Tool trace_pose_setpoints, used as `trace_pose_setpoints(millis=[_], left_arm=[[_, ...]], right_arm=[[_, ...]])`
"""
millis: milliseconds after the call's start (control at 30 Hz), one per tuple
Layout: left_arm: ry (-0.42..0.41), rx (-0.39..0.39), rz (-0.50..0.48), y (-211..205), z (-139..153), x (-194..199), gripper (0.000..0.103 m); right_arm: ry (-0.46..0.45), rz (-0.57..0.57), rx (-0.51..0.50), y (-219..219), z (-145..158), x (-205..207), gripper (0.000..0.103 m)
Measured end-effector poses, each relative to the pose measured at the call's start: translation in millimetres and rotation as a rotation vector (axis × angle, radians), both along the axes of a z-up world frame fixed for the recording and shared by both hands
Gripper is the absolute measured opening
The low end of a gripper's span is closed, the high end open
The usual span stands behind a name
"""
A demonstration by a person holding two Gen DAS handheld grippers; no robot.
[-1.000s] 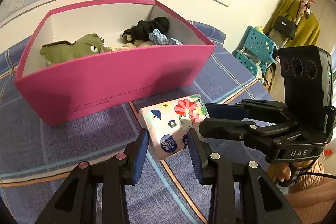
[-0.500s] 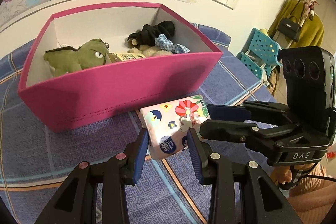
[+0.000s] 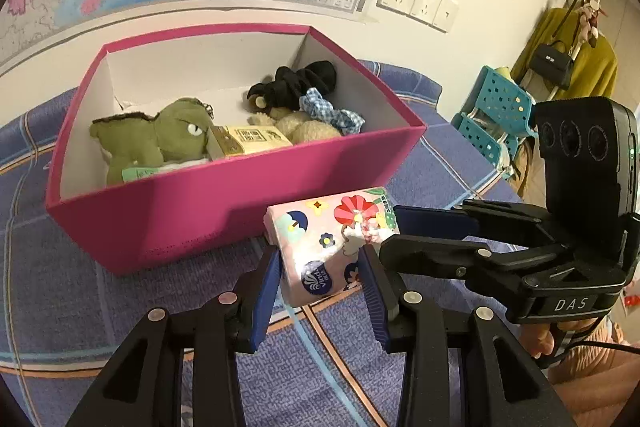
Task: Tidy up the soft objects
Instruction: 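Carry the floral tissue pack over the pink box and lower it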
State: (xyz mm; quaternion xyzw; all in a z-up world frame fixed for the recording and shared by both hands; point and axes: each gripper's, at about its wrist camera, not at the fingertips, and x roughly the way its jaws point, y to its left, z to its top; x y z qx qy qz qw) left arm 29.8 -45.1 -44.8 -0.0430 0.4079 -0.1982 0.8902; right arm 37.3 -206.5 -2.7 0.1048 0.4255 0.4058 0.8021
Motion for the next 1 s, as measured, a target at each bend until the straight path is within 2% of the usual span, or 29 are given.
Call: trace_pose_setpoints(millis=[1000], left_arm=[[-0.101, -0.003, 0.027, 3.3, 37.6, 21.1, 0.039]], right_arm=[[-0.121, -0.006, 0.009, 4.4, 36.4, 29.6, 0.04]])
